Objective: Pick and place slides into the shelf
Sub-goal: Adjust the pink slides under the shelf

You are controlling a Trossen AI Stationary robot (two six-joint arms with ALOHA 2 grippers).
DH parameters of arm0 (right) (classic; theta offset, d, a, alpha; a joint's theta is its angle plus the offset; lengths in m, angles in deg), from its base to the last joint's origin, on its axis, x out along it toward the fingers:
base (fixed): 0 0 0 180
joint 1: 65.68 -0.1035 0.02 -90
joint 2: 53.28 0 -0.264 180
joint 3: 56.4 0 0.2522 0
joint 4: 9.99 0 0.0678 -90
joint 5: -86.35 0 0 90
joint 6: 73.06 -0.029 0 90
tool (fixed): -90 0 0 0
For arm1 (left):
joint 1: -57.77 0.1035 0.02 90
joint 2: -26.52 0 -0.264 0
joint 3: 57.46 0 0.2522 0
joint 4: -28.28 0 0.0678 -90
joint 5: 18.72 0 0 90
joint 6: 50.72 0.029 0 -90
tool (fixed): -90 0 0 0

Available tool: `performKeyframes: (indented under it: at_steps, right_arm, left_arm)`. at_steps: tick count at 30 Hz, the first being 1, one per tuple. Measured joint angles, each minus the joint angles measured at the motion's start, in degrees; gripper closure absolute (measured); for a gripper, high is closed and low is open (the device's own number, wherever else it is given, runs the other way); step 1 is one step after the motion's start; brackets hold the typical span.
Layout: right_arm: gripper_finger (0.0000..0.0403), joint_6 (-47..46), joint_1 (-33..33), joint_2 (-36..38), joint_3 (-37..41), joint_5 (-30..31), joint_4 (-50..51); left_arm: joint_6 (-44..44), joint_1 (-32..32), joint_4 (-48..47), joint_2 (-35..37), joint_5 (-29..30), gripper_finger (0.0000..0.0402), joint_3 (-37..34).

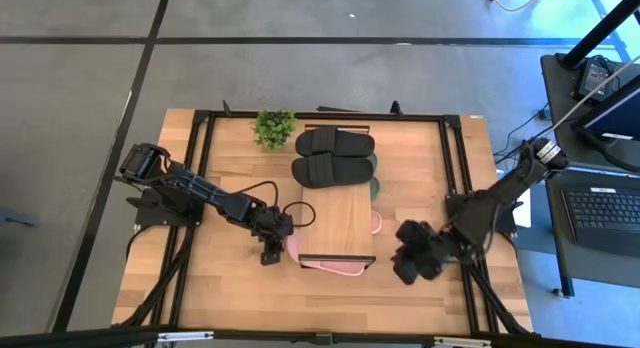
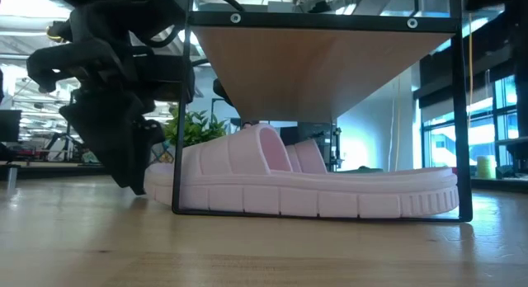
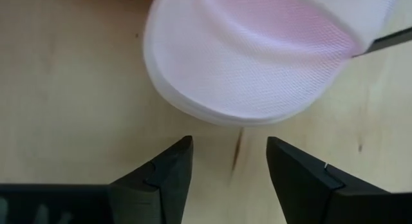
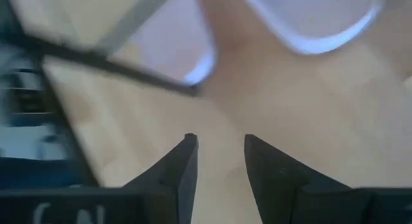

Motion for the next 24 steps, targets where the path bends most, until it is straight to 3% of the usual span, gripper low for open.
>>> performKeyframes:
  at_steps: [6,14,24]
  right_arm:
    - [0.0273,-3.2,-8.9,-5.5,0.0,13.7,-15.9]
    - [0.0273,-1.4,-14.6,-23.8,-0.9,24.8,-38.2]
    - [0.0273,4.1,-14.7,-44.9,-16.0,39.9,-39.0]
  left_arm:
    - [0.0,0.0,0.0,0.0,1.3,0.0212,0.0]
    - [0.0,0.0,-0.2,0.0,5.0,0.0212,0.0]
    - [-0.1,0.0,-0.2,0.0,5.0,0.0212,0.0]
